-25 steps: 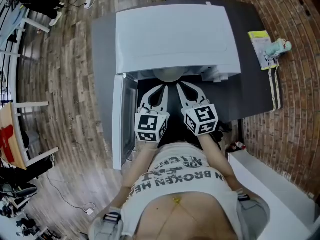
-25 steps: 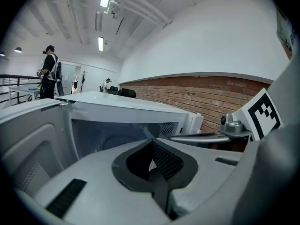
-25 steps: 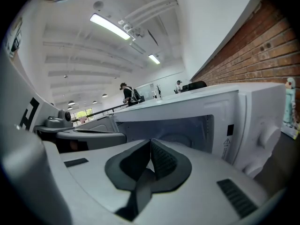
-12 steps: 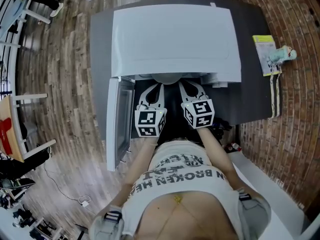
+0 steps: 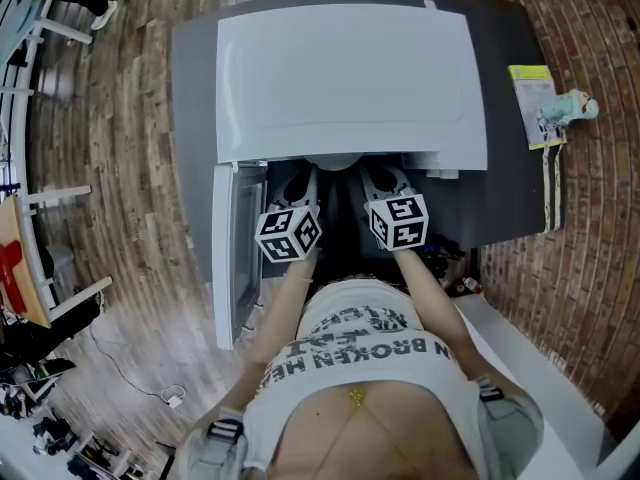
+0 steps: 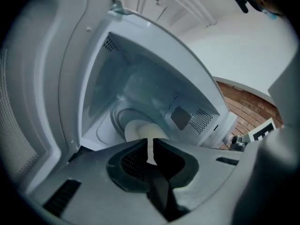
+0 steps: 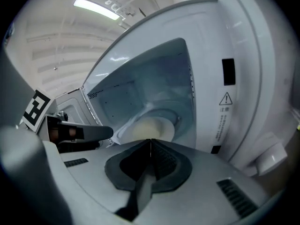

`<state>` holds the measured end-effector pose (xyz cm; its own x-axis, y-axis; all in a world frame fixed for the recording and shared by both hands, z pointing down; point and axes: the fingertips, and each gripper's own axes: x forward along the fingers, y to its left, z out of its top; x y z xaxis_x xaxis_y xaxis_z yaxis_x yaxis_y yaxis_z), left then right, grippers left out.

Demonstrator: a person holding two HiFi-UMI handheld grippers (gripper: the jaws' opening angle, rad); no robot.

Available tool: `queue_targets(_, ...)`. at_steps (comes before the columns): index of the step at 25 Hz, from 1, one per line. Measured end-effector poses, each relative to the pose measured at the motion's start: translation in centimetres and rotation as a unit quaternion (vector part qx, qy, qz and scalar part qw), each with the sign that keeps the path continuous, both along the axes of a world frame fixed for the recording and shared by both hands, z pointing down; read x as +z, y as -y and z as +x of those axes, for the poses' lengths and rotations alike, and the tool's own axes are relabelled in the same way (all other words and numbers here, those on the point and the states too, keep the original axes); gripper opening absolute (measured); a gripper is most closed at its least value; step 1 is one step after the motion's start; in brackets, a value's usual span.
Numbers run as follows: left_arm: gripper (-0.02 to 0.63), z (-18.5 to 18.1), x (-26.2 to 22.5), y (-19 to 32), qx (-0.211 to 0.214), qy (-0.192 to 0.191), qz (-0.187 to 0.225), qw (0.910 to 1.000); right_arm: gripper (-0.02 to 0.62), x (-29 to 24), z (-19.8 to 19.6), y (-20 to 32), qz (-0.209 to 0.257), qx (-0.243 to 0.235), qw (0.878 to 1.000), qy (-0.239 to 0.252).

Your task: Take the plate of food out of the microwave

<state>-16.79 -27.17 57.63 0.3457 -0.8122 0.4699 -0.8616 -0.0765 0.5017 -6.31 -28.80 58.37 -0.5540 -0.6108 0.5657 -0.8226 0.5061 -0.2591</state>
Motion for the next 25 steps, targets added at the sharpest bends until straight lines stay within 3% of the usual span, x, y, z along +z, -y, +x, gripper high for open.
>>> queue_targets(6, 0.089, -1.2, 2.8, 0.5, -0.068, -0.094, -0.043, 0.9923, 0.009, 0.9, 0.4, 0.2, -0.021, 0.012, 1.000, 0.011)
queue_targets(16, 0.101, -1.3, 5.1, 2.3, -0.103, -0.207, -0.064, 0.9707, 0.009, 2.2, 1.4, 0.6, -0.057, 0.042, 0.997, 0.039)
queue_targets(21, 0.063, -1.0, 5.6, 2.7, -0.119, -0.263, -0.075, 0.9543, 0.009, 2.5, 1.4, 0.8, -0.073, 0.054, 0.994, 0.068)
queue_targets(25, 0.037, -1.0, 5.6, 2.8, -0.150, -0.326, -0.082, 0.9299, 0.011, 2.9, 1.5, 0.8, -0.093, 0.064, 0.989, 0.095)
